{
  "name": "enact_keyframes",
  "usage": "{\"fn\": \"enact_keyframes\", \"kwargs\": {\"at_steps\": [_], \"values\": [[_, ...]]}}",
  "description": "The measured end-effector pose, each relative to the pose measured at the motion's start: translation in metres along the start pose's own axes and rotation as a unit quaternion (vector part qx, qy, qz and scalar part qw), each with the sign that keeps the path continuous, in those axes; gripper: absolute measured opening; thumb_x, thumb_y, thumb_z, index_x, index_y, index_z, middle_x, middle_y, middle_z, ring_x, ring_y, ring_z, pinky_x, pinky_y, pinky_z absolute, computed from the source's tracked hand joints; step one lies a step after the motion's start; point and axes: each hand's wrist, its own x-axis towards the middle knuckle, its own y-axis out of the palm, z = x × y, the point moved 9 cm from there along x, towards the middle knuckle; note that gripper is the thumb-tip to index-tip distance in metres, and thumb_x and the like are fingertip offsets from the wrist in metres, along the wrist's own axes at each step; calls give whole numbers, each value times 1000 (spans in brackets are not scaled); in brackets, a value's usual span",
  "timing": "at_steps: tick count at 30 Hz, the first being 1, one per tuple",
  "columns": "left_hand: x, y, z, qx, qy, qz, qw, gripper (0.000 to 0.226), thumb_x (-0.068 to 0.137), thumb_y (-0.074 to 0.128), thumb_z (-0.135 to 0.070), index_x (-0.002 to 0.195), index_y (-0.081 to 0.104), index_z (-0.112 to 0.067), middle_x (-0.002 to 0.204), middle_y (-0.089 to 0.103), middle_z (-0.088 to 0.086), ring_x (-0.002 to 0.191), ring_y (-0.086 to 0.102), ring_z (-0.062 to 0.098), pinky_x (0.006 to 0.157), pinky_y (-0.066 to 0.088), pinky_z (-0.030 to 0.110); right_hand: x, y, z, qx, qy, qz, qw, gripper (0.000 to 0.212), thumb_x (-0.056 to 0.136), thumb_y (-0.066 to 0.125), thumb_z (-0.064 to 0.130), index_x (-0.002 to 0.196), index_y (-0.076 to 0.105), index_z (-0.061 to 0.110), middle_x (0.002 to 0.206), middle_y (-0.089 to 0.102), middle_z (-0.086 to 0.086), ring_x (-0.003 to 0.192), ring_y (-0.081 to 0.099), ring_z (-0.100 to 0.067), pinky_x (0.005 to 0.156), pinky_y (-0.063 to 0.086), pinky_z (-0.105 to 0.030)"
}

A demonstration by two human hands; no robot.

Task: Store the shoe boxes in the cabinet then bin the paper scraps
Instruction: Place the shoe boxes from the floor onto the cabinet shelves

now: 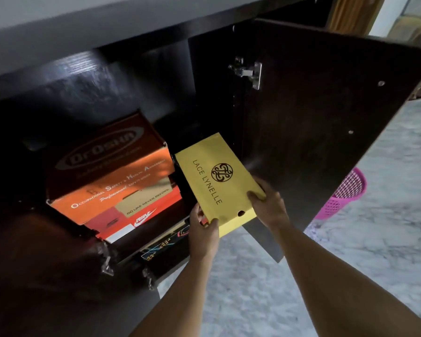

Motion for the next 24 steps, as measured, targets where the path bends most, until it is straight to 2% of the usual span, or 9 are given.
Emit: {"fn": "enact_keyframes", "kwargs": {"at_steps": [4, 7, 10, 12, 15, 19, 20, 22, 24], "values": [[50, 2, 4, -76, -11, -36, 996, 75, 87, 74, -5, 151, 42, -29, 147, 52, 4, 137, 50, 25, 100, 54, 50, 56, 17, 8, 63, -4, -16, 998, 28, 94, 67, 19, 120, 73, 28, 100, 73, 0, 90, 68, -21, 68, 47, -23], [90, 1, 4, -109, -4, -61, 992, 76, 86, 75, 2, 150, 42, -22, 148, 50, 4, 136, 50, 22, 107, 49, 50, 93, 42, 2, 125, 22, -17, 992, 28, 92, 69, 15, 103, 74, 39, 106, 76, 4, 98, 71, -17, 86, 59, -33], [127, 3, 1, -59, 32, -60, 996, 75, 86, 68, 13, 152, 38, -6, 147, 47, 6, 127, 52, 14, 105, 48, 34, 114, 72, -2, 130, 13, 1, 991, 40, 90, 68, 3, 124, 72, 25, 120, 73, 2, 105, 70, -16, 86, 58, -29], [152, 5, -3, -27, 65, -56, 996, 76, 83, 69, 16, 150, 38, -1, 147, 49, 21, 124, 58, 30, 102, 49, 33, 124, 83, 1, 119, 6, -12, 993, 44, 90, 67, 2, 130, 69, 21, 120, 72, -1, 93, 67, -12, 70, 52, -14], [184, 12, -5, 33, 99, -22, 994, 83, 77, 80, 3, 150, 42, -9, 135, 59, 24, 114, 62, 32, 98, 51, 25, 147, 97, 7, 107, -8, -30, 994, 44, 87, 71, 10, 124, 71, 34, 100, 73, 5, 84, 66, -14, 77, 57, -21], [212, 10, -6, 92, 114, -23, 989, 87, 77, 83, -13, 152, 41, -26, 141, 60, 8, 130, 57, 25, 112, 46, 44, 166, 115, 23, 72, -21, -1, 997, 35, 93, 65, 11, 122, 71, 30, 100, 66, 15, 69, 57, -10, 56, 39, -1], [217, 9, -7, 102, 112, -34, 988, 84, 81, 80, -11, 153, 40, -26, 141, 60, 8, 131, 56, 26, 113, 45, 45, 168, 122, 28, 61, -29, 11, 998, 34, 93, 65, 14, 122, 71, 31, 110, 67, 14, 77, 60, -12, 67, 42, -1], [217, 11, -18, 135, 129, -39, 982, 83, 86, 77, -12, 156, 35, -28, 145, 57, 6, 134, 53, 23, 117, 40, 41, 174, 132, 33, 48, -38, 25, 998, 35, 90, 66, 23, 122, 71, 34, 136, 64, 3, 103, 65, -21, 90, 55, -29], [217, 13, -18, 160, 159, -41, 973, 86, 89, 75, -11, 159, 27, -26, 151, 51, 4, 137, 48, 17, 119, 36, 36, 174, 134, 34, 46, -36, 37, 998, 35, 90, 64, 31, 124, 69, 34, 140, 62, -1, 117, 63, -28, 97, 55, -43]]}}
